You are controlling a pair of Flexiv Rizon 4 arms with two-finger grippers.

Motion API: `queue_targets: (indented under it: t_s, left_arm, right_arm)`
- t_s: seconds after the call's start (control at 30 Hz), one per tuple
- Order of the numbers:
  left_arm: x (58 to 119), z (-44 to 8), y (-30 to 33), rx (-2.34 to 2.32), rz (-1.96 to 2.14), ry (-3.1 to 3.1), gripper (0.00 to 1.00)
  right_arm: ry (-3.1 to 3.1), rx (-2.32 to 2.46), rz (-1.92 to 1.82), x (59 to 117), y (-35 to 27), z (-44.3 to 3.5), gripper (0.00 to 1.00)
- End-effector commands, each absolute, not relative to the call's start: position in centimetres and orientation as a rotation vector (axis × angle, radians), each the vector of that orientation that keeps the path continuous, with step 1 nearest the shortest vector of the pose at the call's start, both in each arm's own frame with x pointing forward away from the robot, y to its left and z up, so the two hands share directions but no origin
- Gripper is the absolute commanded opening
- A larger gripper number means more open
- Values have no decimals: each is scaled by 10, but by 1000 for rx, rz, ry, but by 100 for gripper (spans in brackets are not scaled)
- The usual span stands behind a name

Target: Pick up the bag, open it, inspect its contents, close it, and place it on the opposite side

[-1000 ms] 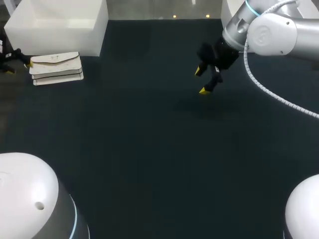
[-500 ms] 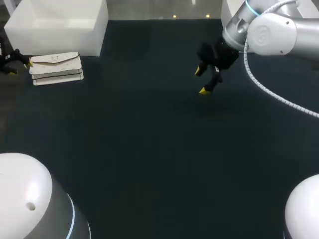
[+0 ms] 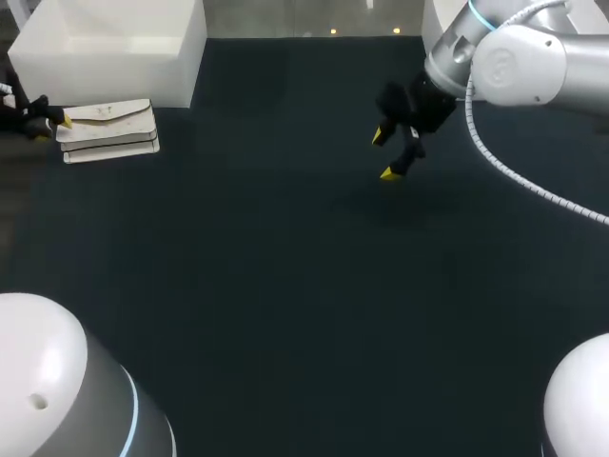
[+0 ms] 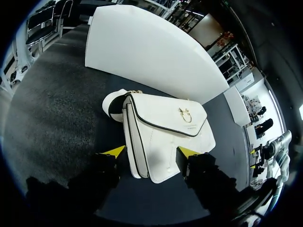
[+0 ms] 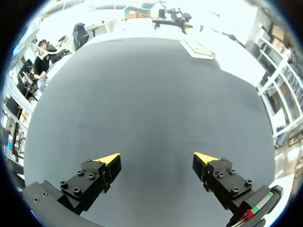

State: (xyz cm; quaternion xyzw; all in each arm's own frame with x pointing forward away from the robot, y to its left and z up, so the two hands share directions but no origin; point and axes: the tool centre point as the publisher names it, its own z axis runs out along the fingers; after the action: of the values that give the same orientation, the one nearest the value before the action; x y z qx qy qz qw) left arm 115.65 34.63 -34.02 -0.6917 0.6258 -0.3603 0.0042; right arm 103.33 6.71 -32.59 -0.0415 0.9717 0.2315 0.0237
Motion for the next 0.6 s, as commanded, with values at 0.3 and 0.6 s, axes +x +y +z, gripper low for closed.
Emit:
queue_targets:
  t_s: [0.3, 0.6]
  left_arm:
    - [1181, -346, 347, -2151, -1173, 1978, 54]
    - [1187, -350, 346, -2192, -1222, 1949, 48]
  right_arm:
    - [3010, -130, 718, 1035, 67, -326, 100]
    - [3010, -130, 718, 1035, 67, -326, 100]
